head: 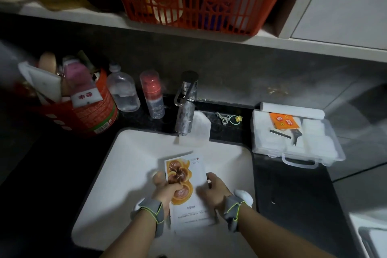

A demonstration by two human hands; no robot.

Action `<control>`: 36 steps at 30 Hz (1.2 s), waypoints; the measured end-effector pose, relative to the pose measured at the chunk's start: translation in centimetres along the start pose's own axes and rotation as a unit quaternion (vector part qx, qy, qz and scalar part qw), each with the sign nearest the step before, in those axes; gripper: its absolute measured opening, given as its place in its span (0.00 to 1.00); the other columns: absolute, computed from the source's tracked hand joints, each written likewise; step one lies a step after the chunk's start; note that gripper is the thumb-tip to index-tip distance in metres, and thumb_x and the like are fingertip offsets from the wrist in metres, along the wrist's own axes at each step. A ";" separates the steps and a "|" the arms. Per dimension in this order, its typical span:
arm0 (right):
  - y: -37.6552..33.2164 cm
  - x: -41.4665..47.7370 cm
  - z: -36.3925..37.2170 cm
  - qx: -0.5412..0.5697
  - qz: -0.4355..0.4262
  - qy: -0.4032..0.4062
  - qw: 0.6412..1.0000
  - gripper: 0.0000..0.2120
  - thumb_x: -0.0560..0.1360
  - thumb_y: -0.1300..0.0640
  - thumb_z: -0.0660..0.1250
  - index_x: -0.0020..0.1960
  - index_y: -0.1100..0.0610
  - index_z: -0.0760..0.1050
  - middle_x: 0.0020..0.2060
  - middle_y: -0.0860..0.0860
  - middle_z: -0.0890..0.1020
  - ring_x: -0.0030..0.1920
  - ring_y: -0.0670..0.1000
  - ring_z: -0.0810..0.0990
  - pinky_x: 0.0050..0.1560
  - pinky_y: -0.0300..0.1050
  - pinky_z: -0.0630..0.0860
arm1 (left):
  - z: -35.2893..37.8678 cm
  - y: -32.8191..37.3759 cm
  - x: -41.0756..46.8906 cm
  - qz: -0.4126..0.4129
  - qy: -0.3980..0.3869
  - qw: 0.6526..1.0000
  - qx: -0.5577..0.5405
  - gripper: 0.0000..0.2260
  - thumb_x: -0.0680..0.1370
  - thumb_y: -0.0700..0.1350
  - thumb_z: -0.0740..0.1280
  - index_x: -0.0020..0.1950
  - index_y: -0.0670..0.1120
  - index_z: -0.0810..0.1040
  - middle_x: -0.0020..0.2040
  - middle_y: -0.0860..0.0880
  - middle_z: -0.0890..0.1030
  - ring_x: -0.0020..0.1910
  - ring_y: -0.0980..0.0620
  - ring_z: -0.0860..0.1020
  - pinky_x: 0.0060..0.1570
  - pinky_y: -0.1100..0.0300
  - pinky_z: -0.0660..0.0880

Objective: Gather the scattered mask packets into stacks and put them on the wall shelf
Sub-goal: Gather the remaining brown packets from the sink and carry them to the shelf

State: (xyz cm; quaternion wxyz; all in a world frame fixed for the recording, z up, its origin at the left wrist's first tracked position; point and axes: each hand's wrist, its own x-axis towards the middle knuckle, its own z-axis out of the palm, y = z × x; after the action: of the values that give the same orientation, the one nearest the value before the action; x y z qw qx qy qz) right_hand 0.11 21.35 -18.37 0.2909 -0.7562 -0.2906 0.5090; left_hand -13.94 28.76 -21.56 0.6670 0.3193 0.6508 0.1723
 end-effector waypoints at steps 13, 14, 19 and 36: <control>-6.9 -5.1 -7.0 -0.309 -0.261 0.032 0.914 0.13 0.70 0.64 0.65 0.51 0.55 0.83 0.46 0.55 0.85 0.51 0.54 0.82 0.51 0.43 0.76 | -2.0 5.3 -5.9 0.174 -0.131 0.976 -0.022 0.30 0.71 0.29 0.67 0.65 0.54 0.64 0.52 0.49 0.76 0.51 0.48 0.76 0.49 0.55 0.75; -7.4 -5.5 -7.5 -0.321 -0.268 0.035 0.908 0.13 0.70 0.65 0.65 0.51 0.55 0.83 0.45 0.54 0.85 0.50 0.53 0.82 0.49 0.41 0.75 | -2.0 5.9 -6.2 0.207 -0.124 0.970 0.033 0.31 0.68 0.32 0.70 0.65 0.53 0.65 0.53 0.48 0.76 0.53 0.47 0.77 0.52 0.55 0.73; -9.6 -8.1 -9.1 -0.375 -0.309 0.020 0.874 0.15 0.71 0.65 0.63 0.51 0.52 0.83 0.47 0.52 0.86 0.50 0.51 0.83 0.47 0.38 0.74 | -0.5 8.6 -9.0 0.283 -0.103 0.901 0.313 0.26 0.58 0.43 0.76 0.53 0.45 0.73 0.53 0.49 0.76 0.55 0.51 0.76 0.59 0.60 0.72; -2.1 -12.1 -18.4 0.062 -0.226 0.153 0.960 0.24 0.68 0.66 0.74 0.60 0.55 0.69 0.54 0.49 0.80 0.55 0.47 0.78 0.58 0.44 0.76 | 7.8 7.0 -13.4 0.316 -0.188 0.928 0.060 0.07 0.73 0.31 0.68 0.48 0.40 0.79 0.45 0.40 0.82 0.46 0.46 0.81 0.51 0.56 0.78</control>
State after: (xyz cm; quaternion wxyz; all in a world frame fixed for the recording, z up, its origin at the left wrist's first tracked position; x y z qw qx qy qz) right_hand 13.27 11.17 -3.81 0.4856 -0.7202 -0.3736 0.3256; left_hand -6.28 23.67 -7.25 0.6676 0.5743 0.3881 0.2719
